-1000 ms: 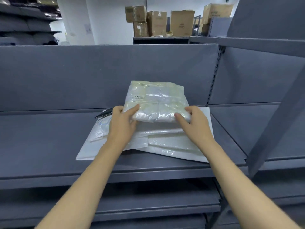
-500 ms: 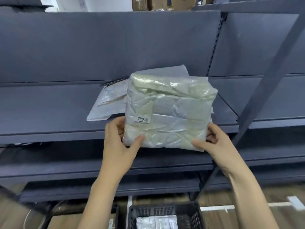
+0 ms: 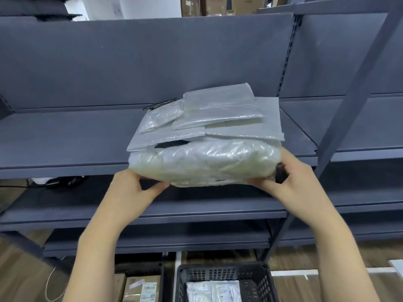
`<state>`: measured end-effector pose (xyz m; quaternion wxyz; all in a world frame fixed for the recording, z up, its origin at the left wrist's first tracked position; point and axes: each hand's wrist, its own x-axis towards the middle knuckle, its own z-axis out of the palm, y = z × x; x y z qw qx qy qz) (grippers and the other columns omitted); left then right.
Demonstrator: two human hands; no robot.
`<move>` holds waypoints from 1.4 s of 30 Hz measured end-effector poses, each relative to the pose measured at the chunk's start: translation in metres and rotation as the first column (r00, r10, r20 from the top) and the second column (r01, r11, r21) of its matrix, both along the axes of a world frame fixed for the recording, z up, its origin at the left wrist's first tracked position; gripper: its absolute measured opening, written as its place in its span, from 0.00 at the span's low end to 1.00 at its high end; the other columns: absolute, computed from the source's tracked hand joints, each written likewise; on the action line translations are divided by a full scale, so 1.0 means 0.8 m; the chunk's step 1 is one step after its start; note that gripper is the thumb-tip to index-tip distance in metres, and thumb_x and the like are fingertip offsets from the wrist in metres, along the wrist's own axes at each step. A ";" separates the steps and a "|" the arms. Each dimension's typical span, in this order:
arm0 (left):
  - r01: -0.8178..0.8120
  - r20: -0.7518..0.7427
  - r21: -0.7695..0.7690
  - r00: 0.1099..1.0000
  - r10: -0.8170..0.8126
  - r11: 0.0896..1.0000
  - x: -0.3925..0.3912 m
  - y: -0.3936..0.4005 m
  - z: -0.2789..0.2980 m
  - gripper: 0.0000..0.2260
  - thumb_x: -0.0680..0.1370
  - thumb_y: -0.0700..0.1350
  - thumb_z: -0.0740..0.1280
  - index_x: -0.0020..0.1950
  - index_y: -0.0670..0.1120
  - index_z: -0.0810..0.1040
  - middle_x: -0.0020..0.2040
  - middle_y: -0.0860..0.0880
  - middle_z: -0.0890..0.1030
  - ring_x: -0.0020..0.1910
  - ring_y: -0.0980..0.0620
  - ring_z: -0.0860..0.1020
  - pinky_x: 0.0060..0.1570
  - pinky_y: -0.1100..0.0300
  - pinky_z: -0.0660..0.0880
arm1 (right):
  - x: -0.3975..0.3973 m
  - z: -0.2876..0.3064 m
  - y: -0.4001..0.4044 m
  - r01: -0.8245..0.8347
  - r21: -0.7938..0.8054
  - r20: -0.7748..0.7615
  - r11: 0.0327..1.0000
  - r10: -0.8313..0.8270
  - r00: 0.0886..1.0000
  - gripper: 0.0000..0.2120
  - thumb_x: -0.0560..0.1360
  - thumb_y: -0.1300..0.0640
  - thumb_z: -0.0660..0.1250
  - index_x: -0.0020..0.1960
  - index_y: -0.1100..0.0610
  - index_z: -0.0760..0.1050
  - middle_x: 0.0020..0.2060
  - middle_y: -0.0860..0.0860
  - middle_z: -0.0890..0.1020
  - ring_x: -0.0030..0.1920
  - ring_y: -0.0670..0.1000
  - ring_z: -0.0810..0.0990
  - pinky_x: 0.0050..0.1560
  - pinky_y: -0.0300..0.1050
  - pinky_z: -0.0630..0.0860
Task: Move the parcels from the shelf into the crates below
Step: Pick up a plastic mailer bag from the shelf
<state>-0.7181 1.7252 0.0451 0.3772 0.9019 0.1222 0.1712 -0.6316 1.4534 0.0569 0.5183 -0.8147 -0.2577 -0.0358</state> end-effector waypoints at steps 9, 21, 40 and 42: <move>0.221 0.042 -0.286 0.975 -0.218 0.932 -0.022 0.007 -0.004 0.46 0.59 0.49 0.80 0.68 0.68 0.57 0.58 0.68 0.76 0.58 0.66 0.75 0.57 0.64 0.72 | 0.011 -0.010 -0.006 -0.023 0.000 0.243 1.000 0.022 0.970 0.21 0.64 0.74 0.74 0.47 0.53 0.75 0.47 0.42 0.78 0.50 0.44 0.76 0.48 0.32 0.72; 0.311 0.107 -0.229 0.950 -0.293 0.923 -0.034 0.017 0.007 0.44 0.53 0.65 0.78 0.66 0.63 0.67 0.60 0.65 0.75 0.60 0.65 0.74 0.54 0.69 0.71 | 0.006 -0.029 0.023 0.093 0.121 0.435 0.988 -0.137 0.890 0.19 0.70 0.63 0.71 0.51 0.42 0.74 0.60 0.49 0.74 0.64 0.53 0.72 0.67 0.47 0.69; 0.370 0.349 -0.426 0.909 -0.227 0.826 -0.057 0.033 -0.006 0.38 0.62 0.33 0.77 0.66 0.58 0.70 0.64 0.57 0.75 0.61 0.56 0.76 0.55 0.62 0.75 | -0.003 -0.031 0.024 0.132 -0.215 0.472 0.968 -0.015 0.882 0.48 0.68 0.64 0.75 0.69 0.31 0.50 0.73 0.34 0.52 0.60 0.40 0.54 0.57 0.26 0.59; 0.371 0.406 -0.459 0.896 -0.181 0.807 -0.055 0.031 -0.006 0.36 0.64 0.28 0.71 0.65 0.56 0.70 0.60 0.59 0.77 0.58 0.58 0.77 0.55 0.63 0.75 | -0.002 -0.032 0.023 0.120 -0.247 0.496 0.961 0.019 0.868 0.48 0.67 0.65 0.75 0.70 0.33 0.51 0.68 0.27 0.56 0.56 0.44 0.58 0.55 0.30 0.63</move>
